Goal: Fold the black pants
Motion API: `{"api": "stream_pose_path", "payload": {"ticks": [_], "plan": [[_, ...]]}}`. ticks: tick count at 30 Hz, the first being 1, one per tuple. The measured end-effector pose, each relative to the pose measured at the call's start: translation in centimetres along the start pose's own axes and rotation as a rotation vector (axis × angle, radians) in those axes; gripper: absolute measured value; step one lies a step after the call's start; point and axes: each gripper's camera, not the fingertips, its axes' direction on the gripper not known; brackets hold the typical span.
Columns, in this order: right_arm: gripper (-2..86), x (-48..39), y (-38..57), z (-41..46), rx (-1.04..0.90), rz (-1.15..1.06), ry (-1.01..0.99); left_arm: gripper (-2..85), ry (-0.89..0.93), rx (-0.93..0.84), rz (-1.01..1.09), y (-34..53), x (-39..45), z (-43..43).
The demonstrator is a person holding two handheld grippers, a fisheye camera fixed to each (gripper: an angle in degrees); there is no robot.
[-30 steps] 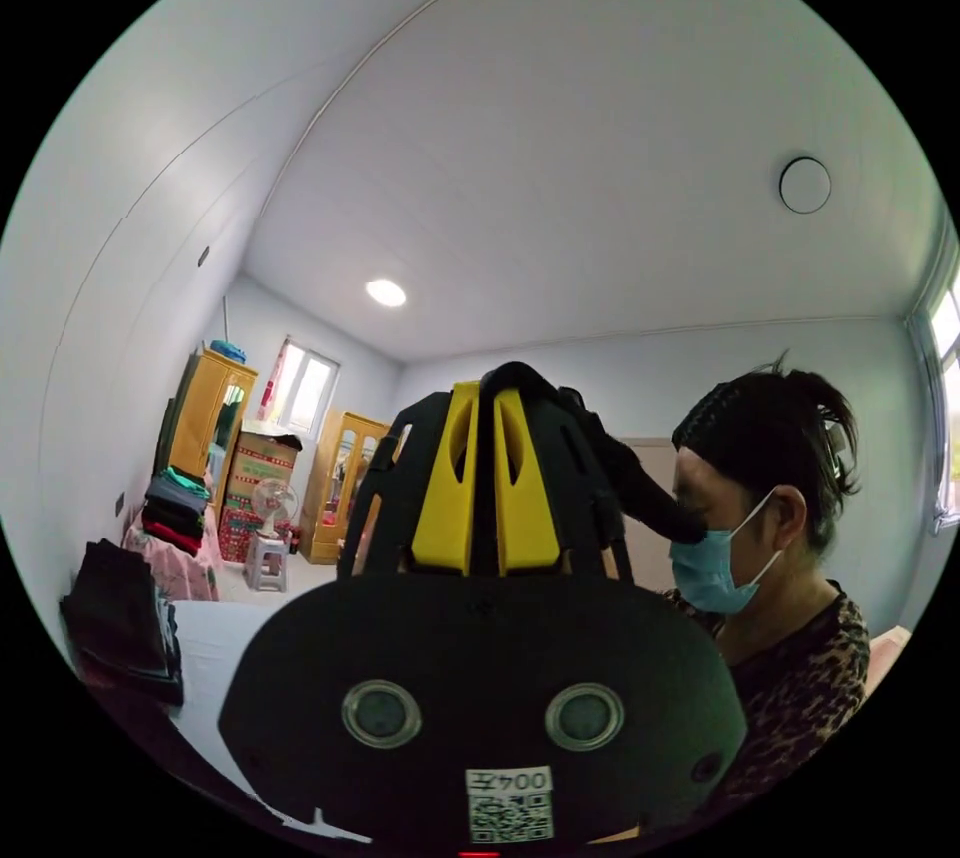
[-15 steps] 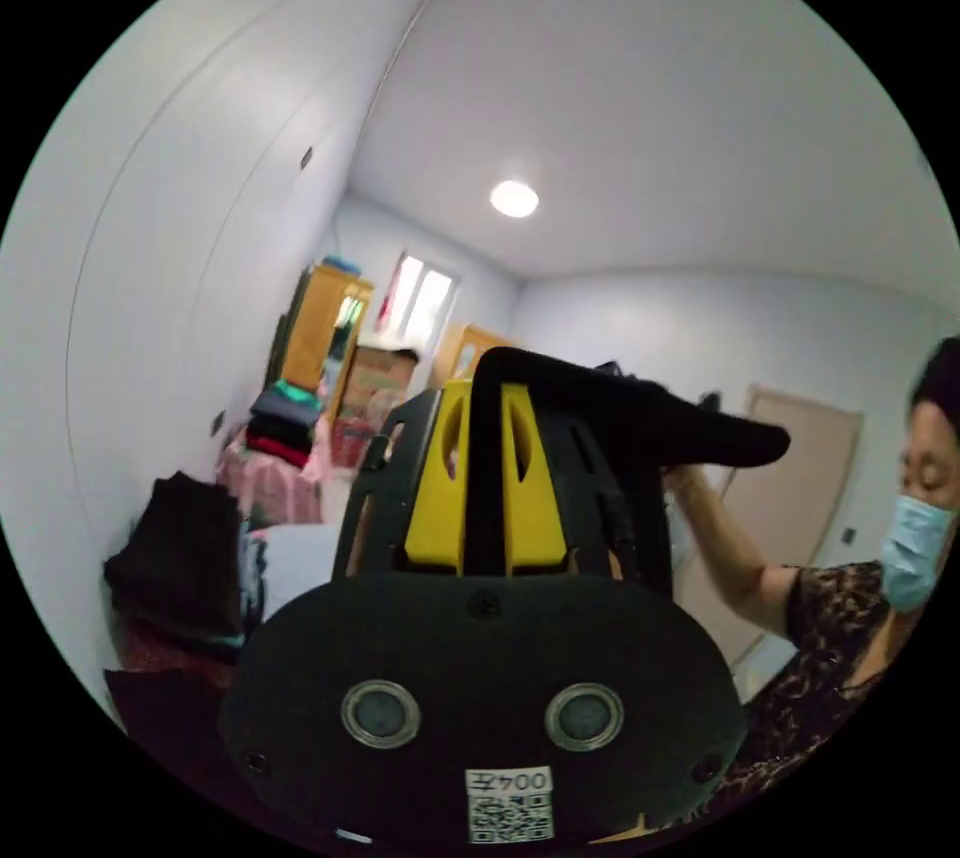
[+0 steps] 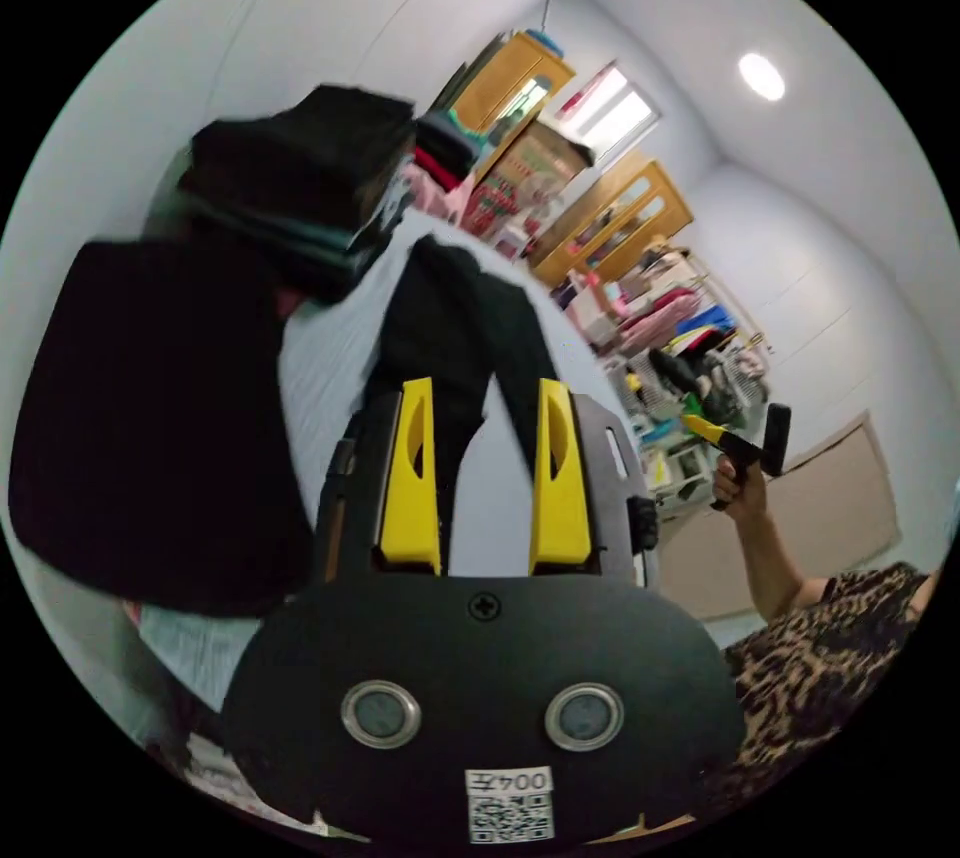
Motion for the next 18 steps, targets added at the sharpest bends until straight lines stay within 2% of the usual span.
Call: {"api": "stream_pose_path", "payload": {"ticks": [2,7,12,15,18], "plan": [[14.9,-1.3,7.4,8.1,-0.135,0.049,-0.070,12.8,-0.100,-0.084,-0.027,7.3,-0.3,-2.1],[14.4,-7.2,17.9,19.7,-0.307,0.157,-0.263,12.1,-0.265,-0.283,-0.074,18.1,0.9,-6.3],[14.3,-14.3,21.5,27.3,-0.395,0.194,-0.407,11.9,-0.175,-0.340,-0.140,20.4,0.3,-10.1],[14.0,-16.5,22.3,31.2,-0.384,0.302,-0.478,11.9,-0.129,-0.399,-0.115,19.2,0.4,-11.3],[13.9,-19.1,22.7,34.2,-0.388,0.357,-0.508,11.8,-0.034,-0.375,-0.117,17.0,0.8,-13.6]]}}
